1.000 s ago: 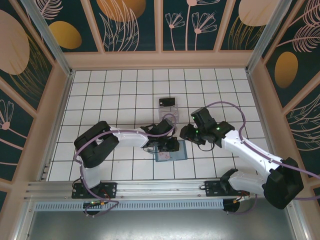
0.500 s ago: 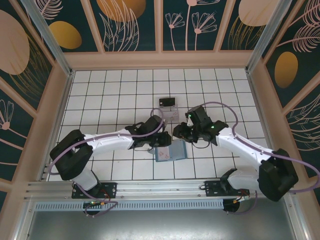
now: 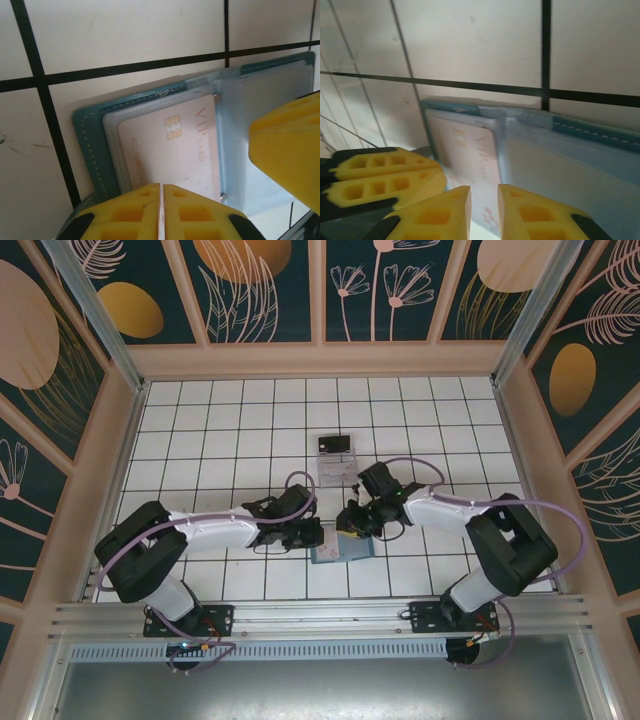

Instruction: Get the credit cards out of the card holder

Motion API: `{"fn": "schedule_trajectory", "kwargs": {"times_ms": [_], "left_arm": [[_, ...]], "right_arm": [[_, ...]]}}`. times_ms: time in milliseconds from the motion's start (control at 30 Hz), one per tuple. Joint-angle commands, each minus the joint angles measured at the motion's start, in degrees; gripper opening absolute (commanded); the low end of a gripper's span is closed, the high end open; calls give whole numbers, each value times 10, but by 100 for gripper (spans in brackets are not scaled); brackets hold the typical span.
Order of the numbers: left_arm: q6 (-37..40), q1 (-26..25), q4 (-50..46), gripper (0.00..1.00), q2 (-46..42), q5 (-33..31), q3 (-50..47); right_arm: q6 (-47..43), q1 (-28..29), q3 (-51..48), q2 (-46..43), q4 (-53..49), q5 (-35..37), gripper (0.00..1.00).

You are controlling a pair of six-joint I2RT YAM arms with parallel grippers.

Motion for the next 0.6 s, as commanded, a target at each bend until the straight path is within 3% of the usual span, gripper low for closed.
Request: {"fn": "schedule_trajectory", "kwargs": {"times_ms": [0,300,567], "left_arm": [[-2,3,-16,12,13,-11,-1],[13,2,-45,10,36,-22,7],[17,2,-57,9,47,-23,11]], "right_arm": [[-20,4,-13,18,25,-20,21],[-22,8,-28,33,67,-41,19],[-33,10,-28,46,50,-15,19]]}}
